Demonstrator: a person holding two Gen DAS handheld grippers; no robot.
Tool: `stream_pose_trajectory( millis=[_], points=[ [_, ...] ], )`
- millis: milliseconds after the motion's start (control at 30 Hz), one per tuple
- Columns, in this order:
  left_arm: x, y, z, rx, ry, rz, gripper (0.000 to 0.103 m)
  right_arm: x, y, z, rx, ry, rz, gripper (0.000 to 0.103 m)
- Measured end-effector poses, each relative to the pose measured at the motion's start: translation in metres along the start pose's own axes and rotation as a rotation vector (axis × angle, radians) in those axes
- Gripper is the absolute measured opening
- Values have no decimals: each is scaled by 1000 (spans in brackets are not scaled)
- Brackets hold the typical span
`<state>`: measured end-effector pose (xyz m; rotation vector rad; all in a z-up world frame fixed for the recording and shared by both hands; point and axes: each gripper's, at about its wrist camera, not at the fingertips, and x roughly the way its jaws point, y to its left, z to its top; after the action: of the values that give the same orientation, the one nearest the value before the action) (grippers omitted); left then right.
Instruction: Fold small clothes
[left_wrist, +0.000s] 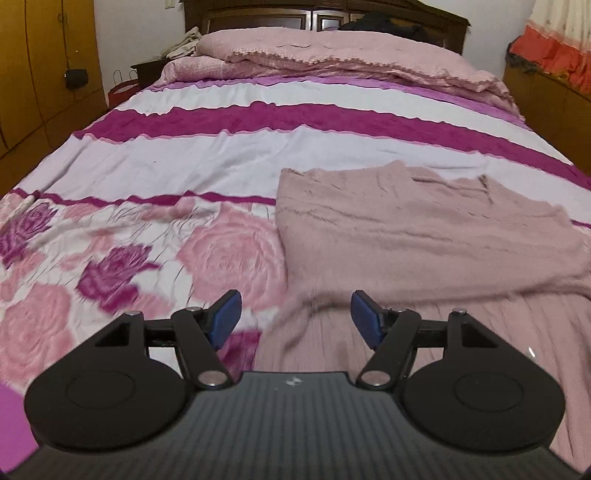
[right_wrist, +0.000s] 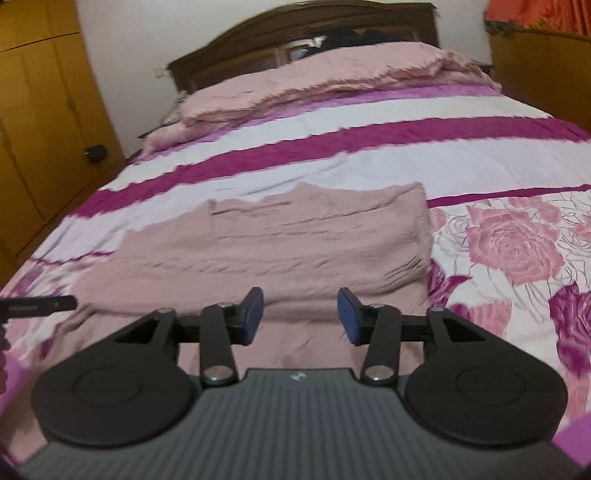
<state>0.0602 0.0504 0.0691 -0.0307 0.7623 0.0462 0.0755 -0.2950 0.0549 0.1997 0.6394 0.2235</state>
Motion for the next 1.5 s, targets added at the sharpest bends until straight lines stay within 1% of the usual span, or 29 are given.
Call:
stream_pose_trajectory(
  millis=[100,233,300,400,500,633,800,833,933,1033,1167,1200,1233,1267,1367,1500],
  points=[
    [-30,-1,-15,34,-10,-15,73,-24,17,-13,-37,14,36,48],
    [-67,-5,-39,72,-24,-53,76,-48,33,-31,-95,43,74,48],
    [-80,-9,-52,97,-15,-67,76,-58,40,-41,-119,64,81,48],
    [-94,-17,-71,143,7,-60,76,-73,46,-57,-129,80,74,48],
    [-103,-23,-85,178,31,-60,76,-84,50,-69,-153,89,66,48],
    [-112,-26,-101,201,50,-69,76,-94,55,-83,-199,112,47,48],
    [-122,-27,-118,252,78,-63,76,-101,58,-94,-240,160,38,48],
    [-124,-27,-120,258,82,-58,76,-102,59,-96,-246,167,35,49],
    [-130,-23,-129,264,88,-56,76,-108,63,-102,-287,175,12,61],
    [-136,-21,-136,274,87,-53,76,-113,70,-109,-346,195,-4,62],
    [-141,-24,-144,308,93,-58,77,-118,79,-120,-444,243,-24,62],
    [-141,-26,-146,323,96,-57,77,-118,80,-123,-469,249,-33,62],
    [-141,-29,-148,339,95,-58,80,-118,81,-125,-491,255,-41,62],
    [-141,-31,-150,359,94,-64,83,-118,82,-127,-508,260,-47,62],
    [-142,-41,-157,429,87,-72,85,-115,83,-129,-532,259,-62,62],
    [-134,-51,-159,473,92,-56,85,-106,84,-133,-583,233,-132,63]
  ],
)
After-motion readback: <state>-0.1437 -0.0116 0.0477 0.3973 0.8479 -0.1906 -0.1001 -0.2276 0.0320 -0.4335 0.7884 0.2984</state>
